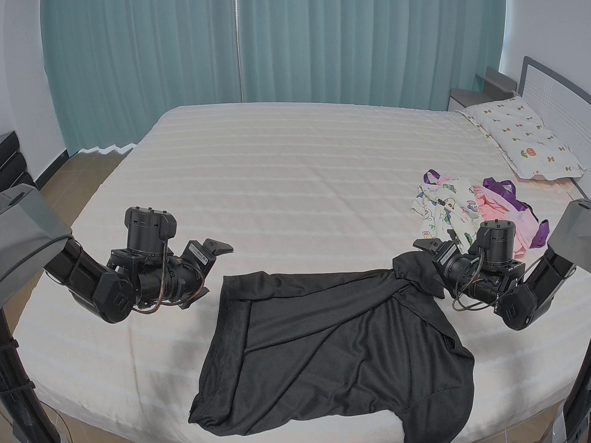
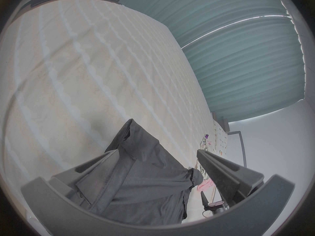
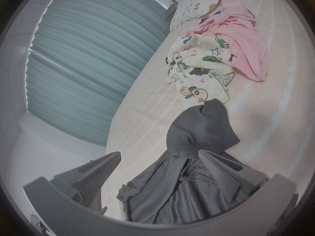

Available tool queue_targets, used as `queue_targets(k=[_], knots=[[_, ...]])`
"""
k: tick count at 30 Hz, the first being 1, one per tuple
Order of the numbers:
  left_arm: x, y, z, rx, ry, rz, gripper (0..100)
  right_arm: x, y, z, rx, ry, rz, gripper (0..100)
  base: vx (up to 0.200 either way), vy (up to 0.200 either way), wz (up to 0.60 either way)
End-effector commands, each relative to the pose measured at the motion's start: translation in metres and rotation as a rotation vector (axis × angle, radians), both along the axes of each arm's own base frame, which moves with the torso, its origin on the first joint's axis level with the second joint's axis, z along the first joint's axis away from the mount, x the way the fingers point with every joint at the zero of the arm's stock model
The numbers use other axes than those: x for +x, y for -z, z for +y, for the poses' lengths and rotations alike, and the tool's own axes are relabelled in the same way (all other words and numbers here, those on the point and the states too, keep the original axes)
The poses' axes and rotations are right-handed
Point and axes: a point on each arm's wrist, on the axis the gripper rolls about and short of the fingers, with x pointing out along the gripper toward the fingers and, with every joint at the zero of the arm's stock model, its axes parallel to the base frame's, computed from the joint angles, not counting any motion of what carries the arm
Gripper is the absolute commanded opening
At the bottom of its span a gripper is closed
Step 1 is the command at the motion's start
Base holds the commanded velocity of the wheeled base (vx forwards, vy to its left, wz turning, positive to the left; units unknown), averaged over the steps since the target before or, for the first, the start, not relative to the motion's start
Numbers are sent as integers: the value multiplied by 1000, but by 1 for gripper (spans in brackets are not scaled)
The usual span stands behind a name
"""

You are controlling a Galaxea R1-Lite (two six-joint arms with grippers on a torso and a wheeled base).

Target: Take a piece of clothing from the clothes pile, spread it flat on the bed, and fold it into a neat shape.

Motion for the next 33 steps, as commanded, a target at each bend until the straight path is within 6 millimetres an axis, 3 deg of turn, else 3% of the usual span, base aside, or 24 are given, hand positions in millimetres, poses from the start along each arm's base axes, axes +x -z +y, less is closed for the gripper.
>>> queue_targets(k=[1, 9, 16, 30, 31, 33], knots=[[9, 7, -10, 11, 8, 5, 100, 0, 0, 0, 0, -2, 0, 100, 0, 0, 0], [28, 26, -35, 66, 13, 17, 100, -4, 2, 3, -2, -11, 11, 100, 0, 0, 0], [45, 41, -41, 153, -26, 64, 100, -4, 2, 3, -2, -11, 11, 100, 0, 0, 0], [56, 59, -55, 181, -8, 95, 100, -4, 3, 3, -3, -10, 12, 100, 0, 0, 0], [58, 60, -56, 186, -6, 108, 0, -4, 3, 3, -4, -10, 13, 100, 0, 0, 0], [64, 60, -55, 196, -21, 133, 0, -4, 3, 3, -4, -10, 13, 100, 0, 0, 0]])
